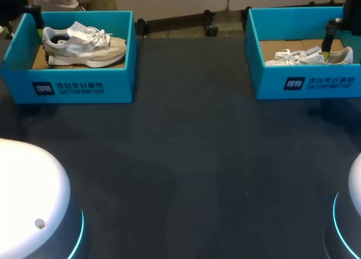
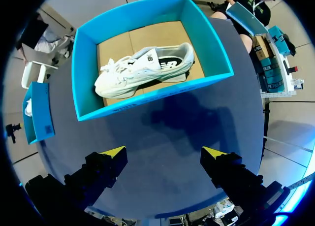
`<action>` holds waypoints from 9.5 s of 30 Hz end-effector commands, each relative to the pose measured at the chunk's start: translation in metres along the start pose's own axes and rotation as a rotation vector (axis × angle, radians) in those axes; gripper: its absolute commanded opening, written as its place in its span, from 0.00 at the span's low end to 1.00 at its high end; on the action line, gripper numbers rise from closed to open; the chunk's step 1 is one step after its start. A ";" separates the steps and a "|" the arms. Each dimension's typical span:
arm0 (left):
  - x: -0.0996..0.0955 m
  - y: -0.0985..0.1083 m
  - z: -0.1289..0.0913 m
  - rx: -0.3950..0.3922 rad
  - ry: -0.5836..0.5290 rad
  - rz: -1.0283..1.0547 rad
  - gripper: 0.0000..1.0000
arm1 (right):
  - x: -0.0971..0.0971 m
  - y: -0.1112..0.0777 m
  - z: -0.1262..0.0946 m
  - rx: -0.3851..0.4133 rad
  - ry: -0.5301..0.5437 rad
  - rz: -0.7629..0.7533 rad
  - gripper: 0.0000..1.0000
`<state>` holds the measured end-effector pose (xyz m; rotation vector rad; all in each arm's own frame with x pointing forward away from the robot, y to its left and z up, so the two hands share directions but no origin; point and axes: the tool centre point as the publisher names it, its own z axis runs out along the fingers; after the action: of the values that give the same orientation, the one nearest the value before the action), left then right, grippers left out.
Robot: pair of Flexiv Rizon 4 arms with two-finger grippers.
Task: Take the shoe out of the shoebox, open the shoe tongue, remove and reinsert the insole, then place the shoe into the shoebox
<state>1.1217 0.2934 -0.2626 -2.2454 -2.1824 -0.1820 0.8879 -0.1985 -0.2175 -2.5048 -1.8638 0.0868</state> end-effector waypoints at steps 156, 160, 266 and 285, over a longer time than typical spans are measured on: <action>-0.039 -0.082 -0.141 -0.103 0.035 0.033 0.00 | 0.000 -0.001 0.000 -0.002 0.000 0.001 1.00; -0.057 -0.118 -0.145 -0.111 0.051 0.042 0.00 | 0.000 -0.001 0.000 -0.002 0.000 0.001 1.00; -0.407 -0.428 0.054 0.007 0.055 0.121 0.00 | 0.000 -0.001 0.000 -0.002 0.000 0.001 1.00; -0.412 -0.428 0.061 0.051 0.088 0.044 0.00 | 0.000 -0.001 0.000 -0.002 0.000 0.001 1.00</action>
<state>0.6888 -0.0922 -0.3919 -2.2185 -2.0729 -0.2061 0.8879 -0.1987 -0.2174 -2.5049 -1.8635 0.0861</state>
